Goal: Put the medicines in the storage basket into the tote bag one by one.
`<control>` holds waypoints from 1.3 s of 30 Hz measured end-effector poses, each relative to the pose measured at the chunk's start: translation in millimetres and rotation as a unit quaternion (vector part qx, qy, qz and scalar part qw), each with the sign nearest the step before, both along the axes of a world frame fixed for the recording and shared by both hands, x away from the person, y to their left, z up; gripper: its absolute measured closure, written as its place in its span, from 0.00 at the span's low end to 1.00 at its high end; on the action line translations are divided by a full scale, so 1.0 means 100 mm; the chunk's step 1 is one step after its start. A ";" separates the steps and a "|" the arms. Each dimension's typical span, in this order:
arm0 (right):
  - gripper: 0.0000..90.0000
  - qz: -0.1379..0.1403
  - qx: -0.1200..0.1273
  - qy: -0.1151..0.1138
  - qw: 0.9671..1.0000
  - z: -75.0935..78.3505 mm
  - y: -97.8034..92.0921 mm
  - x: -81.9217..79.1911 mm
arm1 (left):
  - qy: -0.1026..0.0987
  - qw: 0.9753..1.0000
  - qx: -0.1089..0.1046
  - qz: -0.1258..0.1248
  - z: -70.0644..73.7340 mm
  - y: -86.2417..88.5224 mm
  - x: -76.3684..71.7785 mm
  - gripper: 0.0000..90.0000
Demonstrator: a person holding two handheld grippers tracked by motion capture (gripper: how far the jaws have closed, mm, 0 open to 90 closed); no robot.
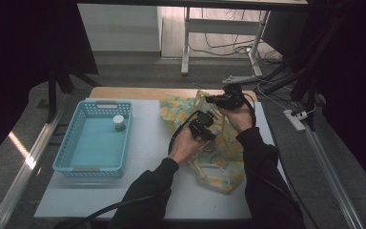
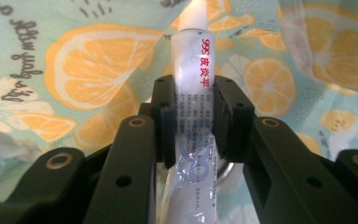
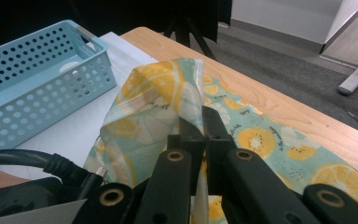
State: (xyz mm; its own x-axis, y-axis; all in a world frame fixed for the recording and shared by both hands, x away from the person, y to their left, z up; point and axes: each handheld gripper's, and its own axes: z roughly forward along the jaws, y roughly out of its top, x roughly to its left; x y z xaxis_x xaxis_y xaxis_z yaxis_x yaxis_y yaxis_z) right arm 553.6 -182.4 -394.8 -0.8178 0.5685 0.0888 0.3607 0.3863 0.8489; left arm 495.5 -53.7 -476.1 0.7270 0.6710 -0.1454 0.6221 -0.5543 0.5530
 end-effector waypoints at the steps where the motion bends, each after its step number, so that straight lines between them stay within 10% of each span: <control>1: 0.99 -0.001 0.001 0.000 1.000 0.00 0.00 0.00 | -0.002 1.000 -0.002 0.000 -0.01 0.00 0.01 0.80; 21: 0.99 -0.025 -0.001 0.002 1.000 -0.08 -0.04 0.05 | -0.011 0.999 -0.043 -0.016 -0.18 -0.02 0.13 0.72; 39: 0.99 -0.015 0.001 0.006 1.000 -0.08 -0.01 0.01 | -0.029 0.997 -0.057 -0.038 0.12 0.35 -0.16 0.51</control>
State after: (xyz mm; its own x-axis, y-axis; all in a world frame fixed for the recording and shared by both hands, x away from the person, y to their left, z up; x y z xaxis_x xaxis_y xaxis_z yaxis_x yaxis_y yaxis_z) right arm 555.0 -183.6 -403.3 -0.7990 0.5930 0.1003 0.3826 0.3726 0.8454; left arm 479.0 -18.3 -464.5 0.7848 0.5949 -0.1738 0.5454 -0.5297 0.6496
